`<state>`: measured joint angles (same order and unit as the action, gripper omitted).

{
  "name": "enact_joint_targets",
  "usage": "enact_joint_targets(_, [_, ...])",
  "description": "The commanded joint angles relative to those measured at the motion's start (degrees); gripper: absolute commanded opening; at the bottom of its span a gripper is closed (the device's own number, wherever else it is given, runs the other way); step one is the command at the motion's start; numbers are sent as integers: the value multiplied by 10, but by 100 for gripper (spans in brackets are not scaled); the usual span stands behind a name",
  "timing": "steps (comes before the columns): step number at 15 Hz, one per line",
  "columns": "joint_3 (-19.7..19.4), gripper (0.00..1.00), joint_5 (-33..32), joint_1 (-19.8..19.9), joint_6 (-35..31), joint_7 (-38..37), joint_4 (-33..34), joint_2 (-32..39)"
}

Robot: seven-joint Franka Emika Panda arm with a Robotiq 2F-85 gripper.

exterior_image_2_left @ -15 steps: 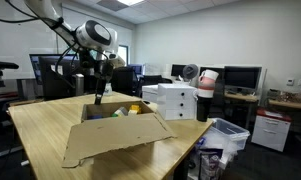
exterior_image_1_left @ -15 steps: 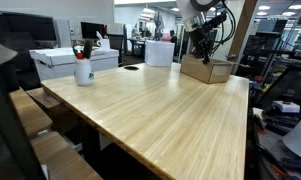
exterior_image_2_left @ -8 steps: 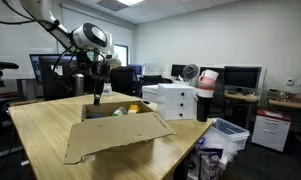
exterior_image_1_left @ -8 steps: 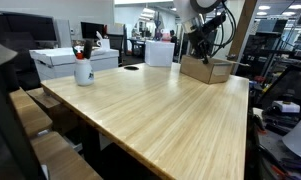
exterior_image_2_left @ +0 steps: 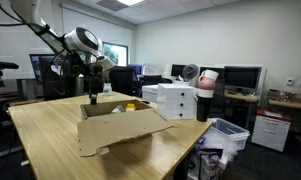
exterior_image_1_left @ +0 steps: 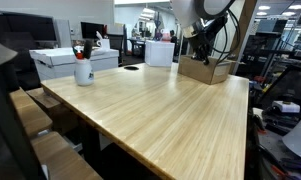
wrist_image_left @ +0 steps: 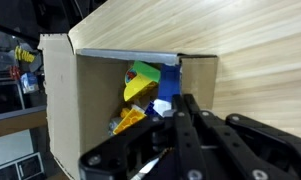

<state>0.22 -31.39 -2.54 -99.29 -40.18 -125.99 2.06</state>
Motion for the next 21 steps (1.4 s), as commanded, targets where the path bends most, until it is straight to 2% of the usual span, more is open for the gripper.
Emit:
enact_joint_targets(1, [17, 5, -15, -11, -11, -19, -50, -22])
enact_joint_targets(10, [46, 5, -28, -27, -13, -73, -87, -33])
enact_joint_targets(21, [56, 5, -8, -35, 1, -59, -99, -20])
